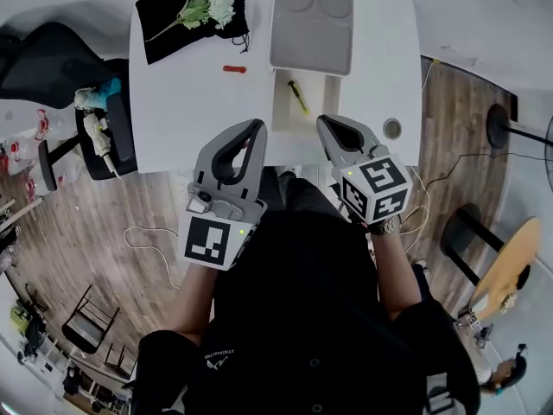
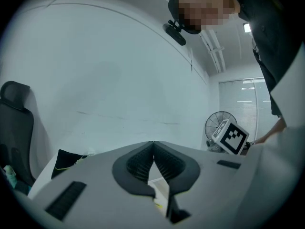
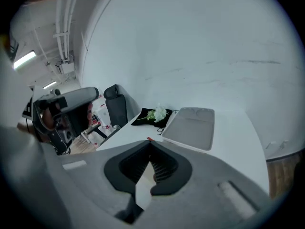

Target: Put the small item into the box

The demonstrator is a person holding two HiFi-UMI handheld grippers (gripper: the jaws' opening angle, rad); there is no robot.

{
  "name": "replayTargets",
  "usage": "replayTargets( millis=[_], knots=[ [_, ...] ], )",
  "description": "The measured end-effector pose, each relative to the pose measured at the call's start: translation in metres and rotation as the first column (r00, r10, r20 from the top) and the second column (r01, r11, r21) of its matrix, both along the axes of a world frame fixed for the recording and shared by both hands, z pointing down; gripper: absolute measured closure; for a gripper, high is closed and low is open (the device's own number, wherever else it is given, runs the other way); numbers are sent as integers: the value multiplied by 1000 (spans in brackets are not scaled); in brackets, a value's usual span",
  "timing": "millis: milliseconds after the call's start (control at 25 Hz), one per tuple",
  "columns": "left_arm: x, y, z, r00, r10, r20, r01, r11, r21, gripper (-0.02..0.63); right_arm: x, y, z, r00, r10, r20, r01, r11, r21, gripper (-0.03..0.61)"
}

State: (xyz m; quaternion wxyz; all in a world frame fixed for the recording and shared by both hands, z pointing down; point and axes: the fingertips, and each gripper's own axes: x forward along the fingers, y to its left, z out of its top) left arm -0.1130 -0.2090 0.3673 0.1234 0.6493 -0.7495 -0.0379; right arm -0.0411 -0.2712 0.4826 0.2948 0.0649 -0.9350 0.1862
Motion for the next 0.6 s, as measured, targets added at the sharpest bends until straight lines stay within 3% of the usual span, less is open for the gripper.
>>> replayTargets(
  millis=[280,480,600],
  knots=[
    [34,38,-2,999,-32,38,32,999,7,609,44,16,-49,993,6,120,-12,999,52,574],
    [52,61,-7,995,-44,92,44,999,9,609,73,23,-68,980,47,195,-56,998,40,573],
    [60,65,-26,990,-68,120,56,994,99,609,83,23,-79,970,56,235,-67,997,36,572]
  ],
)
